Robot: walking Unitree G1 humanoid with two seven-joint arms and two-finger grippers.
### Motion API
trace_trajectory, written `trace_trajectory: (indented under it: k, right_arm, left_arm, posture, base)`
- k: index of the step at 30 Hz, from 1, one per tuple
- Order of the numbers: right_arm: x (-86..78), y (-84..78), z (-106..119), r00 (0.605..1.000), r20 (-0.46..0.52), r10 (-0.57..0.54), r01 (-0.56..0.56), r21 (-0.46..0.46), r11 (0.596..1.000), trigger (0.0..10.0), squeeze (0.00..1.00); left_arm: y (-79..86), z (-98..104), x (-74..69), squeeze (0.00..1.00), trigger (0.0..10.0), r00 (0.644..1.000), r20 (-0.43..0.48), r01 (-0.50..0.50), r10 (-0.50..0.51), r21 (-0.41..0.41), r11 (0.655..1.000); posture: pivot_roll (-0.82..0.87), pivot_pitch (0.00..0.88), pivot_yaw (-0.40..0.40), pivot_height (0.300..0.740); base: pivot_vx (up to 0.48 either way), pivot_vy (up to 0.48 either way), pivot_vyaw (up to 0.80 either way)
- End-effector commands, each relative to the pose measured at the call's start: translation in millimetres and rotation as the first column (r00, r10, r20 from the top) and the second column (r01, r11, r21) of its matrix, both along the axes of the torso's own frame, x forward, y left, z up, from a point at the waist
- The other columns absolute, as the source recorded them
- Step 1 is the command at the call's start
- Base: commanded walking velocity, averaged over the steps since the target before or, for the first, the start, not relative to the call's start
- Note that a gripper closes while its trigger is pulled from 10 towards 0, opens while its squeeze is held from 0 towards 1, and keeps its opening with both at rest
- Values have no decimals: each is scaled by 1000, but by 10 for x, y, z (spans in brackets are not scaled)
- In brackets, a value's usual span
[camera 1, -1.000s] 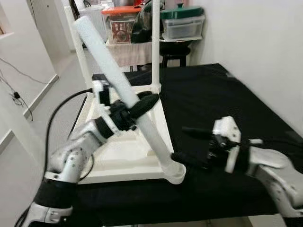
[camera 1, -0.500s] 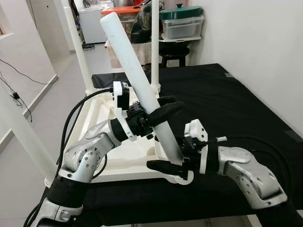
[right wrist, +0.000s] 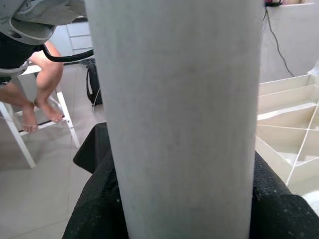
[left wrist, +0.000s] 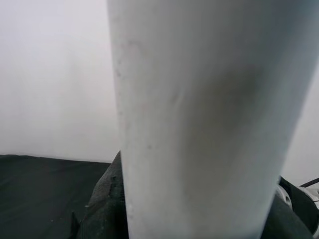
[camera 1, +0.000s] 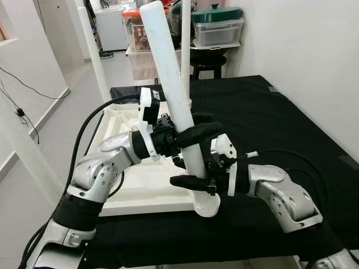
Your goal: Building children table
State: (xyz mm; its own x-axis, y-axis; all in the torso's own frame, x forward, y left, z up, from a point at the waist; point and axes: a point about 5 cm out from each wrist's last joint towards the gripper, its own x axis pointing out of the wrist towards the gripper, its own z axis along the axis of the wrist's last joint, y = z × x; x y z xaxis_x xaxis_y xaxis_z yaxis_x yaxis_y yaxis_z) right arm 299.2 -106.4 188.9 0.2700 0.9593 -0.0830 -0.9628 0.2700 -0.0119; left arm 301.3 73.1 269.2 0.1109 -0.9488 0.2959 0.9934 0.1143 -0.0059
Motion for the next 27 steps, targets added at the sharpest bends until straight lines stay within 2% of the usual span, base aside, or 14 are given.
trace_trajectory:
  k: [1,8,11,12,13,16,17,18,20,21,23,24,26,27]
  right_arm:
    - [-10,177,-46,998,-34,49,-48,15,999,0,0]
    - [37,180,-83,1000,-22,14,-15,-17,1000,0,0]
    - [54,192,-85,1000,-17,-3,2,-9,1000,0,0]
    - [67,195,-81,1000,-14,-17,17,0,1000,0,0]
    - [83,194,-75,999,-11,-34,34,11,999,0,0]
    - [169,152,-27,992,-8,-127,127,68,990,0,0]
    - [169,152,-27,992,-8,-127,127,68,990,0,0]
    - [205,125,-3,987,-13,-161,162,91,983,0,0]
    - [205,125,-3,987,-13,-161,162,91,983,0,0]
    - [261,69,44,976,-22,-216,217,134,967,0,0]
    - [333,-31,121,957,-38,-289,290,198,936,0,0]
    - [333,-31,121,957,-38,-289,290,198,936,0,0]
    - [379,-117,188,939,-52,-339,340,255,905,0,0]
    - [379,-117,188,939,-52,-339,340,255,905,0,0]
  left_arm:
    - [-206,136,-119,0,0,989,70,130,-127,-42,991]
    - [-250,233,-74,0,0,986,101,137,-130,-68,988]
    - [-249,289,-50,0,0,988,122,112,-99,-107,988]
    - [-234,324,-5,137,10000,992,118,69,-53,-138,988]
    - [-212,345,44,1000,10000,995,102,24,-8,-159,987]
    - [-69,368,239,1000,10000,982,42,-169,182,-214,962]
    - [-69,368,239,1000,10000,982,42,-169,182,-214,962]
    - [2,369,297,1000,10000,971,16,-229,239,-236,944]
    - [2,369,297,1000,10000,971,16,-229,239,-236,944]
    - [132,365,352,1000,10000,951,-23,-303,309,-273,913]
    - [357,353,398,1000,10000,917,-98,-396,386,-333,856]
    - [357,353,398,1000,10000,917,-98,-396,386,-333,856]
    - [533,333,397,1000,10000,891,-148,-452,429,-372,811]
    - [533,333,397,1000,10000,891,-148,-452,429,-372,811]
  posture:
    - [-88,0,25,740]
    - [-93,0,29,740]
    - [-92,0,29,740]
    - [-92,0,30,740]
    - [-93,0,32,740]
    - [-93,0,34,740]
    - [-93,0,34,740]
    - [-94,0,34,740]
    - [-94,0,34,740]
    - [-93,0,36,740]
    - [-91,0,34,740]
    - [-91,0,34,740]
    - [-88,0,34,740]
    - [-88,0,34,740]
  base:
    - [0,0,0]
    - [0,0,0]
    - [0,0,0]
    - [0,0,0]
    - [0,0,0]
    - [0,0,0]
    - [0,0,0]
    - [0,0,0]
    - [0,0,0]
    - [0,0,0]
    - [0,0,0]
    - [0,0,0]
    - [0,0,0]
    - [0,0,0]
